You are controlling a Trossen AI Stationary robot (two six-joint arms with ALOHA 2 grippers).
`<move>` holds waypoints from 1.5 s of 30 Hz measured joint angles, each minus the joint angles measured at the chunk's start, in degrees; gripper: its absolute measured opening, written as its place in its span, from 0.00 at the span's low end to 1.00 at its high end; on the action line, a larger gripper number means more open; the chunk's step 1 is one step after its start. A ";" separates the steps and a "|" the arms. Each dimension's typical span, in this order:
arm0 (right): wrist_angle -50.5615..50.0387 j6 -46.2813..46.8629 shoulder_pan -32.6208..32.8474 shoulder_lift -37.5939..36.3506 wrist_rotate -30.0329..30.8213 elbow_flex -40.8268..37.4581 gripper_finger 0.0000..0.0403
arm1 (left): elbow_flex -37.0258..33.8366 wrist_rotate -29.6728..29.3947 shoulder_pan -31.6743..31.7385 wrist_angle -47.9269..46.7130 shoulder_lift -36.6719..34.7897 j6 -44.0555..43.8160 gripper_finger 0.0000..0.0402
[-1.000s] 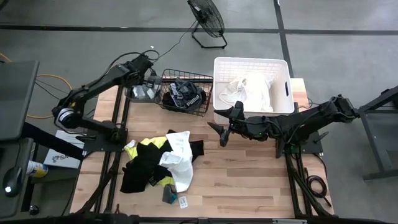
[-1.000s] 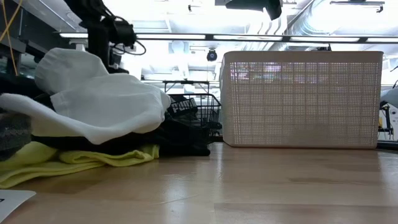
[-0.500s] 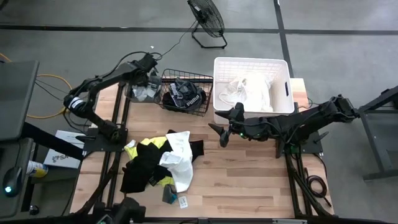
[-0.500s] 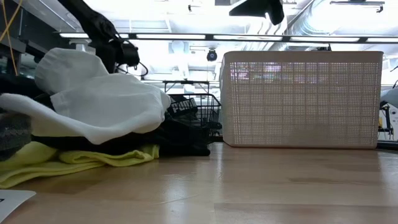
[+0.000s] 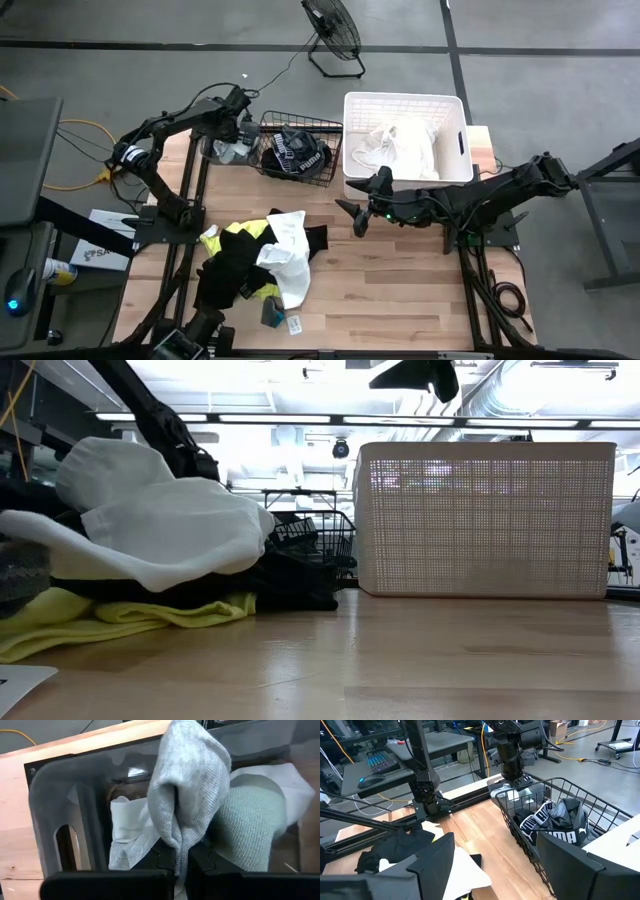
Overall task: Pick & Place Cloths
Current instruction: Put the gray sock into the black bin
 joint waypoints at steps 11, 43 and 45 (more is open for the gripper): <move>-0.05 0.03 0.00 0.00 0.04 0.00 0.68 | 0.04 -0.64 0.04 2.67 6.72 1.41 0.02; -0.33 1.51 0.00 0.00 -0.91 0.00 0.68 | -0.07 0.28 0.63 1.45 -3.79 7.62 0.55; -0.33 1.51 -0.06 0.00 -0.96 0.00 0.68 | -0.07 0.27 0.63 0.54 -5.47 7.61 0.56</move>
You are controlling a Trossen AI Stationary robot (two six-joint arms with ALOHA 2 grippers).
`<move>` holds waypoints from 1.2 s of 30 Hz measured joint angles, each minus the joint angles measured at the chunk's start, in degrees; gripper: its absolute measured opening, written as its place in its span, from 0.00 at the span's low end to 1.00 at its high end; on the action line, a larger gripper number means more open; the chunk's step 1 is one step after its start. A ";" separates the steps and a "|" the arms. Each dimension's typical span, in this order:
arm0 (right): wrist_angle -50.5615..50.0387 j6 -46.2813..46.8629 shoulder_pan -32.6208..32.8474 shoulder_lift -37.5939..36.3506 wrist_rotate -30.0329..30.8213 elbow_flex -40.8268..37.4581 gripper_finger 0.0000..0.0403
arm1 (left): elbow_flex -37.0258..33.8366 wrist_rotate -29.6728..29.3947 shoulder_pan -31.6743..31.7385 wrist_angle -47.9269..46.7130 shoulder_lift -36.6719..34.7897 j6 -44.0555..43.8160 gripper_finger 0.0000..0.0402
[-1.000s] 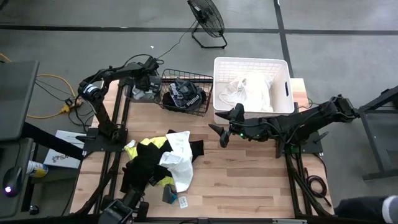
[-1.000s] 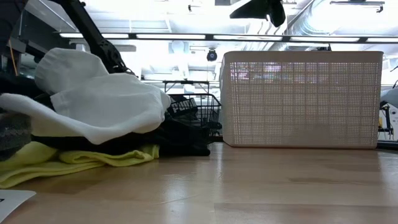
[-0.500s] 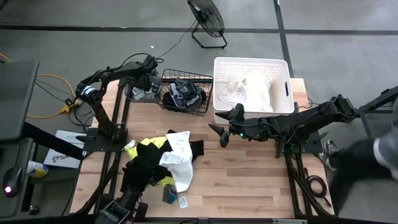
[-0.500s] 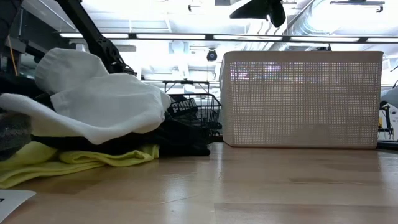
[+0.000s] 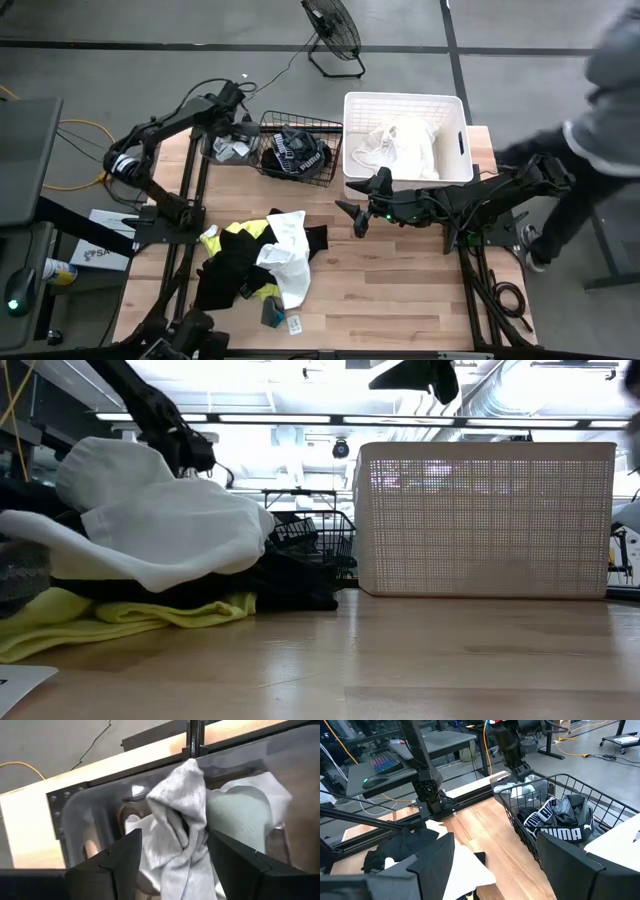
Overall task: Pick & Place Cloths
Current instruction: Put the gray sock into the black bin
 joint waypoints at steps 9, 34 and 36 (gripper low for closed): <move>-0.01 -0.02 0.02 0.00 -0.02 0.00 0.68 | 0.02 9.19 -0.70 -10.66 -5.03 2.46 0.54; -0.04 0.17 0.02 0.00 -0.52 0.00 0.68 | -4.84 4.09 -7.52 -13.06 -3.29 3.59 0.00; -0.04 0.15 0.02 0.00 -0.52 0.00 0.68 | -5.16 1.86 -7.52 -11.25 -3.54 2.43 0.00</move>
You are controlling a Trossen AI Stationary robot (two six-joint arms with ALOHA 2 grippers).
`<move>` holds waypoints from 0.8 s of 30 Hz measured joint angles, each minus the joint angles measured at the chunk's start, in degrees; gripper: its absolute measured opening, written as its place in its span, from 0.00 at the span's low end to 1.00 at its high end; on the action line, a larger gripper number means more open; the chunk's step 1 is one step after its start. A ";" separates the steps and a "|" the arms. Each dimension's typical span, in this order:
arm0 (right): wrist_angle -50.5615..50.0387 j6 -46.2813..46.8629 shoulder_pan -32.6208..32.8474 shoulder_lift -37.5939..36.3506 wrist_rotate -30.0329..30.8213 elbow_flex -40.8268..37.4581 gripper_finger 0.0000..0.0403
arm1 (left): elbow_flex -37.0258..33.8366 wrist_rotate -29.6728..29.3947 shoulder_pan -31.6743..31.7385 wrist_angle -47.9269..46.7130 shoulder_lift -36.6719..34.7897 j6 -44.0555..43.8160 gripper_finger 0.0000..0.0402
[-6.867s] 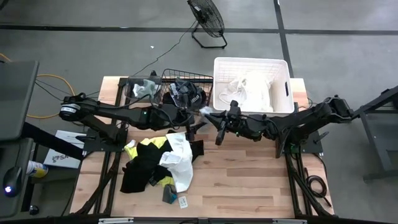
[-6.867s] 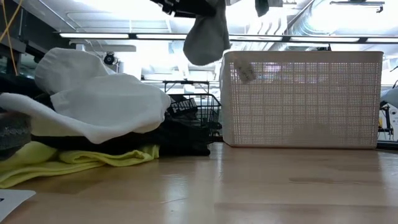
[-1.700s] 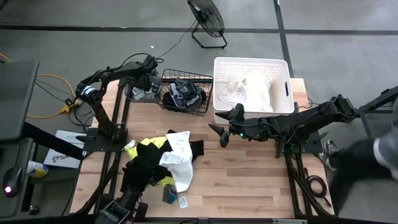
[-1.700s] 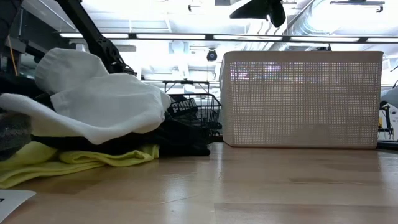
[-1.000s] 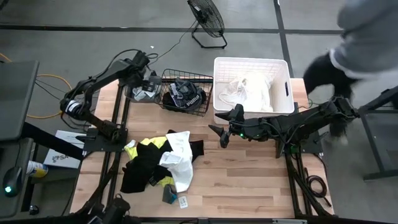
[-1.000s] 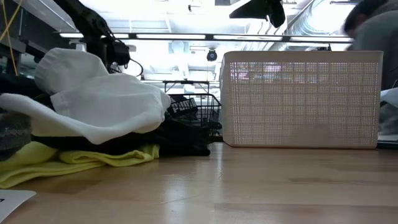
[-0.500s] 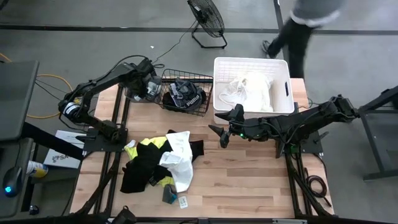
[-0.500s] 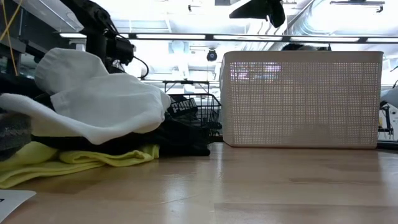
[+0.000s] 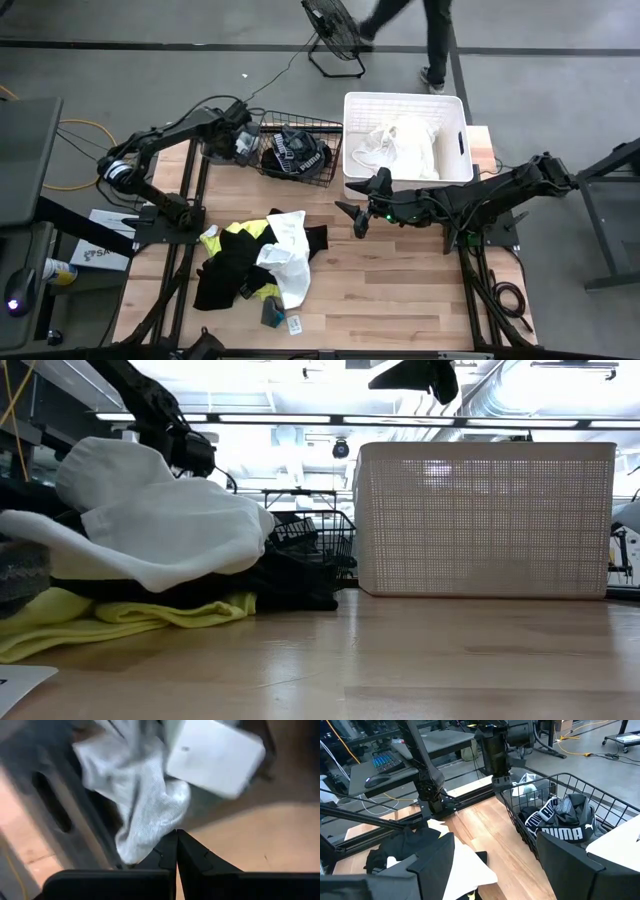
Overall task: Pick & Place Cloths
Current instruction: Put the gray sock into the black bin
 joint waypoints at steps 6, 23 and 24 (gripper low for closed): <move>0.02 -0.15 0.00 0.00 0.11 0.00 0.68 | -0.09 -1.01 0.02 3.56 -0.08 -1.20 0.00; -0.02 -0.17 0.00 0.02 0.13 0.00 0.68 | -0.18 -4.31 0.48 10.72 2.29 -6.14 0.00; -0.02 -0.17 0.00 0.00 0.13 0.00 0.68 | -0.28 -3.59 0.46 10.85 2.92 -6.08 0.00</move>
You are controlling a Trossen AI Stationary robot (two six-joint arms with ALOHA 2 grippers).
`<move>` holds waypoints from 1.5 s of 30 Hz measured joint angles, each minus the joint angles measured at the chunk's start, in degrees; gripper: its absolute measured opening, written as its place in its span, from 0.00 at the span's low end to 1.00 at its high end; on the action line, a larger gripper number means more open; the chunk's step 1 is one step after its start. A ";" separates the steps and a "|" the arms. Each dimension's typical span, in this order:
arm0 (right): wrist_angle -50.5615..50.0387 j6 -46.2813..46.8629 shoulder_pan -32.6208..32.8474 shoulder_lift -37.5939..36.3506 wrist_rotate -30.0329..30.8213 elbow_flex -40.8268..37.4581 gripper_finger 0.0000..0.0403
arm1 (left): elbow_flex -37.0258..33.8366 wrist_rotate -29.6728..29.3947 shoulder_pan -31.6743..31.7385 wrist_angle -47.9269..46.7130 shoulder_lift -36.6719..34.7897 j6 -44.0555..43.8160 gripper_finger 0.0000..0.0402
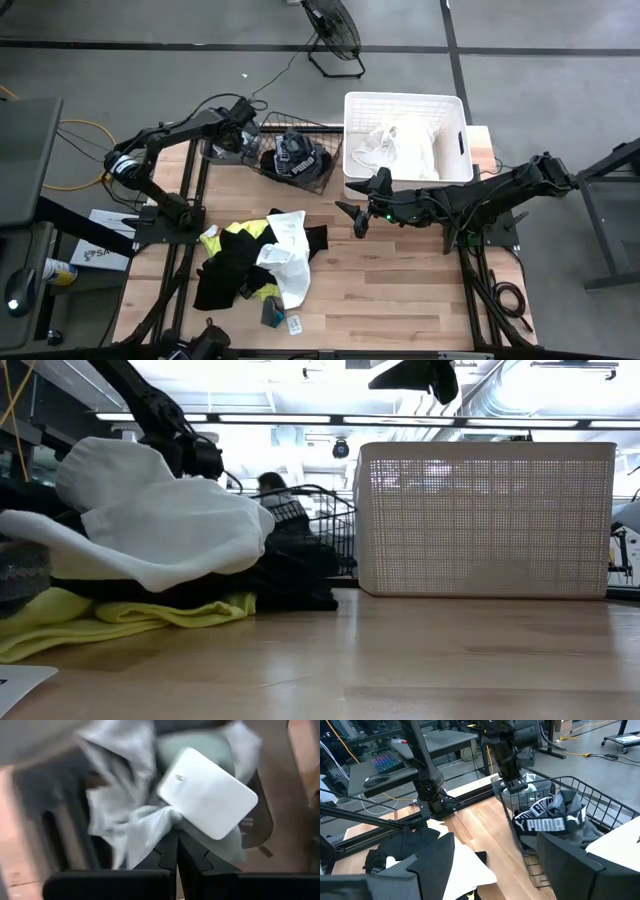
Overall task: Pick & Place Cloths
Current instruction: Put the gray sock into the black bin, then put the white underwear into the wire basket
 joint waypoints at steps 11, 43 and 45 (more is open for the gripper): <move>-1.39 0.23 0.00 0.02 -0.02 -0.02 0.68 | 0.21 3.63 -0.05 0.01 2.27 0.68 0.00; -2.68 1.27 0.00 0.02 -1.51 -0.02 0.68 | 11.90 10.08 -2.51 -12.82 -1.73 5.35 0.27; -2.86 1.27 0.00 0.02 -1.51 -0.02 0.68 | 12.12 11.80 -3.46 -13.81 -4.02 5.33 0.33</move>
